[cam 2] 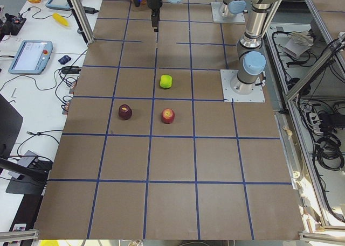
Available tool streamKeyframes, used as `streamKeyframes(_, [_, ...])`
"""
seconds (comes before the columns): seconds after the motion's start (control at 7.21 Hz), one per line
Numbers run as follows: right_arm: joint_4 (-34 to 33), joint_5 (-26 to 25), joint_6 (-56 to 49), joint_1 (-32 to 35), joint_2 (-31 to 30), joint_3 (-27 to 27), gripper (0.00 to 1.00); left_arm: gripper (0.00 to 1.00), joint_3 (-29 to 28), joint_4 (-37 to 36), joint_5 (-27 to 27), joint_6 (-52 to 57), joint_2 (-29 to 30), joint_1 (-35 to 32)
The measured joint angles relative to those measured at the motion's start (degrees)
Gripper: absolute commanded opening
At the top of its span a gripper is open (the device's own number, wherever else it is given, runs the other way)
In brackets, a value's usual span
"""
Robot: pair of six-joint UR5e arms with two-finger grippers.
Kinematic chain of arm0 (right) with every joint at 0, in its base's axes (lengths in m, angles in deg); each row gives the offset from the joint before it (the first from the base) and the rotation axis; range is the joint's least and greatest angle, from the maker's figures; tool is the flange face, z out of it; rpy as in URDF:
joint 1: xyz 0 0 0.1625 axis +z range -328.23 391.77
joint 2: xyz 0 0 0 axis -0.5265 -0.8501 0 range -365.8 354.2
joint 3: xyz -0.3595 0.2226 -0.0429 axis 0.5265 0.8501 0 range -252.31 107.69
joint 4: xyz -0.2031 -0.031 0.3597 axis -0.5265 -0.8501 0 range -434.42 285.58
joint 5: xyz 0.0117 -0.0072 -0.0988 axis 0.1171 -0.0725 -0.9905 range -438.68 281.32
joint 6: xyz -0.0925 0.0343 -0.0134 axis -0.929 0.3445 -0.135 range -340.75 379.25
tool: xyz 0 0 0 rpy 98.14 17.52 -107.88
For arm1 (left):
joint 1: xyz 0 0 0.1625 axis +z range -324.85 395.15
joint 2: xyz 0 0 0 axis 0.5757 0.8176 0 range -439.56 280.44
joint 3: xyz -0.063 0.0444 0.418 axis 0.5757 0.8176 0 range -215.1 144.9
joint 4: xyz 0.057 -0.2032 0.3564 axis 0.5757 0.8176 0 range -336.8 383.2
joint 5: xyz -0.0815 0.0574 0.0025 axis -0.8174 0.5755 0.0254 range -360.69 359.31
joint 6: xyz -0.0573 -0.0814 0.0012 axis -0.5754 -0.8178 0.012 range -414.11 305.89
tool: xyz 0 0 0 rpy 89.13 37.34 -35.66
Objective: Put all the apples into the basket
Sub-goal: 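Lower the left gripper onto the green apple and grasp it, then carry the green apple to the table center and open the left gripper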
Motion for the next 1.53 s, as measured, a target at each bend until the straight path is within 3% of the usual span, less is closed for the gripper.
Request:
streamKeyframes(0.42, [-0.26,0.15,-0.12,-0.57,0.01,0.01,1.0,1.0,10.05,-6.67,4.45,9.77,0.44,7.81])
streamKeyframes(0.83, [-0.43,1.4,0.31,-0.58,-0.03,0.05,1.0,1.0,27.74,-27.71,4.67,22.17,2.52,13.37])
streamKeyframes(1.11, [-0.82,2.77,0.47,-0.58,0.12,0.08,1.0,1.0,33.33,-36.28,3.53,23.78,5.18,14.18])
streamKeyframes(1.25, [-0.91,2.99,0.37,-0.61,0.27,0.07,1.0,0.87,34.06,-39.0,2.16,23.85,6.88,14.26])
streamKeyframes(1.39, [-0.94,3.04,0.28,-0.62,0.53,0.03,1.0,0.51,34.12,-40.3,1.43,23.84,8.16,14.28])
streamKeyframes(1.53, [-0.95,3.08,0.41,-0.62,0.86,0.01,1.0,0.41,33.87,-40.84,1.08,23.63,8.77,14.28])
